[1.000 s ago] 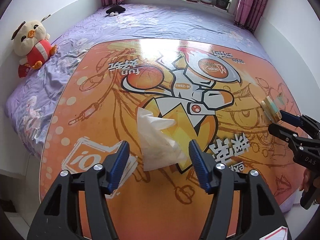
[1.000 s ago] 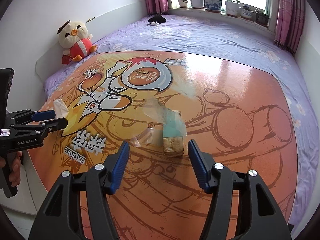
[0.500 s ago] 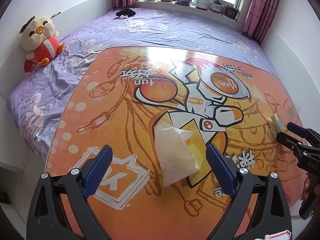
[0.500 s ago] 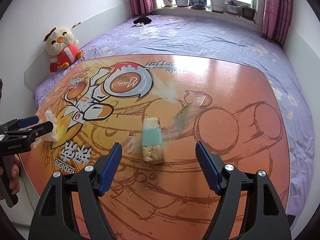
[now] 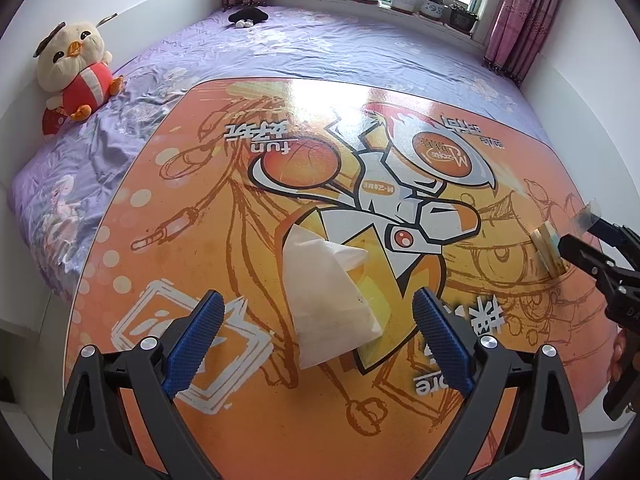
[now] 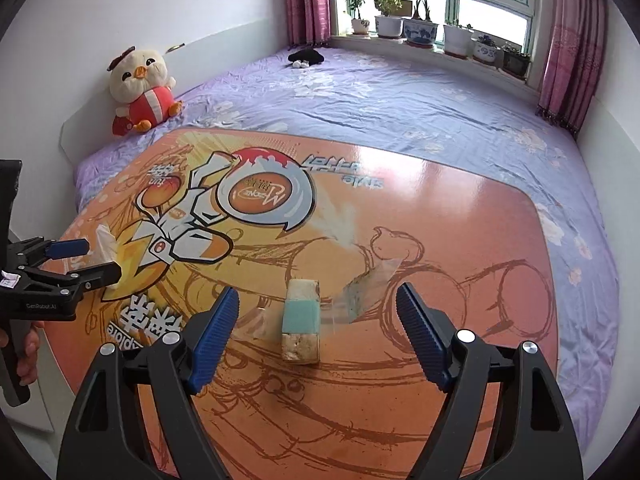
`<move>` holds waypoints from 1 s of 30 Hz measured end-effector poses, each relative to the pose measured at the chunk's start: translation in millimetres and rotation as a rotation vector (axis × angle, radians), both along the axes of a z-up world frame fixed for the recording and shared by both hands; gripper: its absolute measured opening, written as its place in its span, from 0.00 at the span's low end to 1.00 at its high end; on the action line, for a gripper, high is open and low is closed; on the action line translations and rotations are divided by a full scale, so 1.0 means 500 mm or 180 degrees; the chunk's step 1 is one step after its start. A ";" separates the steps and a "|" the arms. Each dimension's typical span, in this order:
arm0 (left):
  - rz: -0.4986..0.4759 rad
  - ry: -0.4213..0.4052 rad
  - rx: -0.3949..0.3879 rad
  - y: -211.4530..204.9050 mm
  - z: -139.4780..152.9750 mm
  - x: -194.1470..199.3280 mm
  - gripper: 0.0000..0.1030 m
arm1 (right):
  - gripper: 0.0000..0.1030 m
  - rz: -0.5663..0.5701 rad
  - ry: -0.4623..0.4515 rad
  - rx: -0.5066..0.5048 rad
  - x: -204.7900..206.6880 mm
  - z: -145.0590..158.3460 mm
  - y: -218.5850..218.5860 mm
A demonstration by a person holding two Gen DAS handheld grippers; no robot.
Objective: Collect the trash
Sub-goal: 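Lift tissue with left tool while right tool carries box toward bin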
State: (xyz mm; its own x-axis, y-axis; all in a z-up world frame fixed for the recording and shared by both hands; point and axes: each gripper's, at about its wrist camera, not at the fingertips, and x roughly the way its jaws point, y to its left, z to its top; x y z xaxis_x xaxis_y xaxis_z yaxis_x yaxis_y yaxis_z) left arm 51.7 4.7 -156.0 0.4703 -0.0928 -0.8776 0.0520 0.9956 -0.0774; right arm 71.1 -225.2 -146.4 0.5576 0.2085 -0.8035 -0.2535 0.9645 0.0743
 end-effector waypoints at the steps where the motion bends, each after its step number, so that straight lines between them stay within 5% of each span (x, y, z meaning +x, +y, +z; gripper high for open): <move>1: 0.0011 0.0014 0.0002 0.000 -0.002 0.002 0.91 | 0.78 0.0019 0.0059 -0.0002 0.006 -0.014 0.004; 9: -0.0018 -0.0024 0.0153 -0.011 -0.004 0.016 0.79 | 0.76 0.0139 0.0041 -0.0147 -0.004 -0.034 0.037; 24: -0.0079 0.0033 0.0098 -0.008 0.008 0.000 0.22 | 0.25 0.0045 0.0087 -0.0045 -0.008 -0.022 0.022; 30: -0.0128 0.0096 -0.0004 0.001 0.009 0.007 0.07 | 0.22 0.0032 0.0139 -0.0020 -0.004 -0.021 0.024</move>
